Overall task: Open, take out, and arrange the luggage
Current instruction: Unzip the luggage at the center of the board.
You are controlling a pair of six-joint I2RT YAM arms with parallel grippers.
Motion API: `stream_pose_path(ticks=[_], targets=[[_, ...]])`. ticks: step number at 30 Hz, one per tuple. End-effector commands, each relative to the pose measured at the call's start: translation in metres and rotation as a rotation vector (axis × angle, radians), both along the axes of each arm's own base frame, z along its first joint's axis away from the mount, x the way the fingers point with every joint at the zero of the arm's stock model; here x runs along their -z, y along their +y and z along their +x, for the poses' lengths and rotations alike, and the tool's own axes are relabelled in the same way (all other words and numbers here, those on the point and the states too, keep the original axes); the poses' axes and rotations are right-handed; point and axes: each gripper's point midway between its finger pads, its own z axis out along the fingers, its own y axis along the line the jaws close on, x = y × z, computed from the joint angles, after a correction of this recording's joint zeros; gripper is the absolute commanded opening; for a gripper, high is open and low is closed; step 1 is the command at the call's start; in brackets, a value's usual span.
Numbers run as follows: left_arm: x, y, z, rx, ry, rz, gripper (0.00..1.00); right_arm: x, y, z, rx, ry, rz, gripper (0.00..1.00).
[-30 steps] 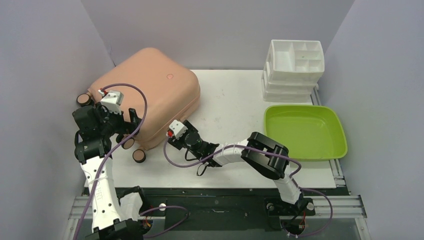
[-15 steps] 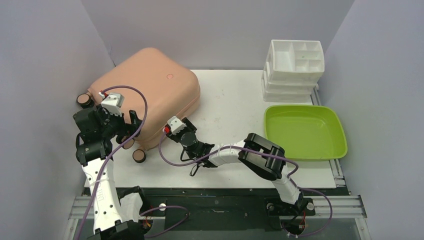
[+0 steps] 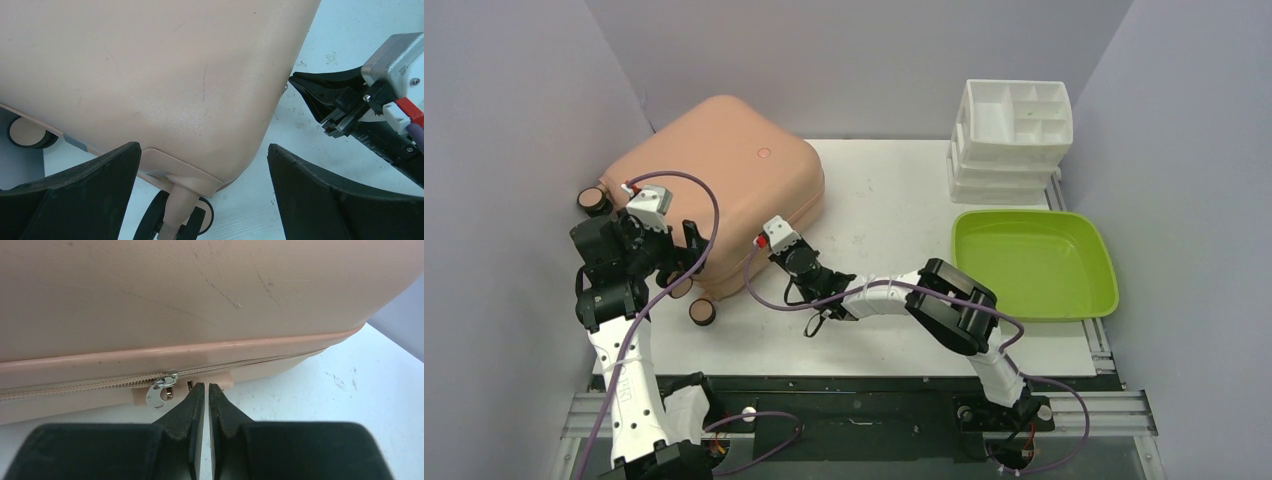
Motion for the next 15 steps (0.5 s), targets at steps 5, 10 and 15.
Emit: stream_pose_path(ticks=[5, 10, 15], targets=[[-0.012, -0.006, -0.004, 0.037, -0.037, 0.010, 0.96, -0.017, 0.011, 0.002, -0.175, 0.092, 0.062, 0.13], [-0.018, -0.010, -0.009, 0.056, -0.050, 0.012, 0.96, -0.012, 0.020, -0.016, -0.316, 0.139, 0.069, 0.41], [-0.019, -0.011, -0.010, 0.062, -0.046, 0.010, 0.96, -0.012, 0.028, -0.023, -0.328, 0.150, 0.054, 0.45]])
